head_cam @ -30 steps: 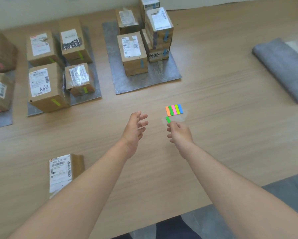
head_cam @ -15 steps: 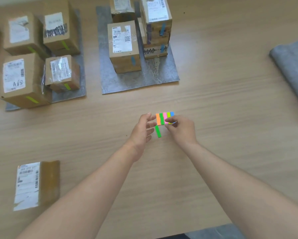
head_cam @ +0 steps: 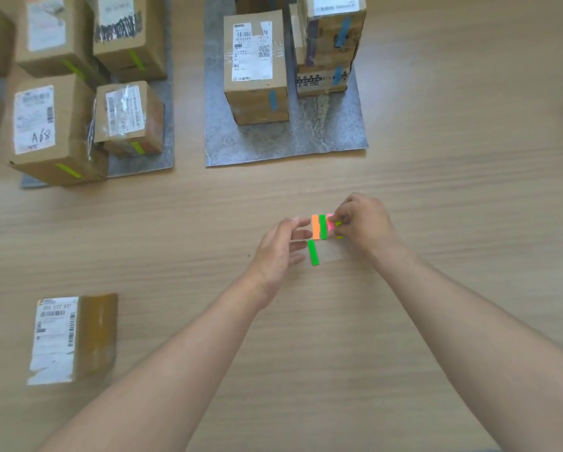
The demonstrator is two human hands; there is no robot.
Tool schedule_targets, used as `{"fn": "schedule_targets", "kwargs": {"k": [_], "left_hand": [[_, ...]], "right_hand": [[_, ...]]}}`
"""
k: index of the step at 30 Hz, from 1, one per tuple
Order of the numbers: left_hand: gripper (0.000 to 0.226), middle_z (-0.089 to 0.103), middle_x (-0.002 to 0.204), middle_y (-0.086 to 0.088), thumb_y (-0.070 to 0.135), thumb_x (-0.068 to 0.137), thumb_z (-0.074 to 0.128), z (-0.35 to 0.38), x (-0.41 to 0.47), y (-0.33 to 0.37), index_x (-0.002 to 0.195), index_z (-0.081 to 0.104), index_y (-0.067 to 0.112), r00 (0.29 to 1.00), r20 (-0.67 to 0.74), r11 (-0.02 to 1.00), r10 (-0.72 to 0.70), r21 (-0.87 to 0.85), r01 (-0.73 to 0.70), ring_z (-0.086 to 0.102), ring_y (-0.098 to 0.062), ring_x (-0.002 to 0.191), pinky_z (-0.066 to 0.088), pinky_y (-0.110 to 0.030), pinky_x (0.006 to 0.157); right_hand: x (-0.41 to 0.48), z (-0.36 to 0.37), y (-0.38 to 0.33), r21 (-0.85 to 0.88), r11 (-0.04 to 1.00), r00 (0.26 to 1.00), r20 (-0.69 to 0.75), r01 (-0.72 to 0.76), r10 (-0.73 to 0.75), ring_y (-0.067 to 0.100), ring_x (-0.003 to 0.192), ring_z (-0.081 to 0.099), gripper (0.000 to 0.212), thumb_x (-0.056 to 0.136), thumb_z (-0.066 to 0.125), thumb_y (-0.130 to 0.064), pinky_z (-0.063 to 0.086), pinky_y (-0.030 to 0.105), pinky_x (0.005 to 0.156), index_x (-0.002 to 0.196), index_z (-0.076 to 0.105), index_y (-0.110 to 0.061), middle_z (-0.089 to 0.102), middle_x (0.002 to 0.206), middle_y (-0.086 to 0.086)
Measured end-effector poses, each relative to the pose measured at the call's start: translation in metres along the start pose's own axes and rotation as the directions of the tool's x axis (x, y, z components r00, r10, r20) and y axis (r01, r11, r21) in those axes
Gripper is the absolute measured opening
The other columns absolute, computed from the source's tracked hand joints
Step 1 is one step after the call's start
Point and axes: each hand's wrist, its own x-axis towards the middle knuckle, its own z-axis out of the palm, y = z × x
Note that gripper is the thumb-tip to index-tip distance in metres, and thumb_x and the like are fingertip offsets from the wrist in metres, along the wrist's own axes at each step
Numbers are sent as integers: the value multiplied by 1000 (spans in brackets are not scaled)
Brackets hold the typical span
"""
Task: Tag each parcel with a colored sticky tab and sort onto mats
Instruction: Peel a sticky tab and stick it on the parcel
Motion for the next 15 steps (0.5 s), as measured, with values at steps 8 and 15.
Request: {"fn": "schedule_targets", "kwargs": {"k": [8, 15], "left_hand": [[49, 67, 119, -4, 32, 85, 43, -9, 20, -20, 111, 75, 7, 857, 248, 487, 451, 736, -470, 64, -19, 111, 48, -29, 97], [59, 61, 125, -22, 35, 82, 36, -2, 36, -31, 126, 67, 10, 825, 430, 75, 367, 870, -487, 62, -39, 110, 54, -41, 92]], "right_hand": [[-5, -4, 3, -134, 957, 966, 16, 257, -258, 35, 84, 66, 12, 83, 81, -19, 54, 43, 68, 91, 81, -10, 68, 94, 11], [-11, 3, 17, -79, 936, 933, -80, 344, -350, 30, 76, 66, 5, 82, 79, -14, 56, 42, 59, 82, 76, -11, 66, 88, 5]]}}
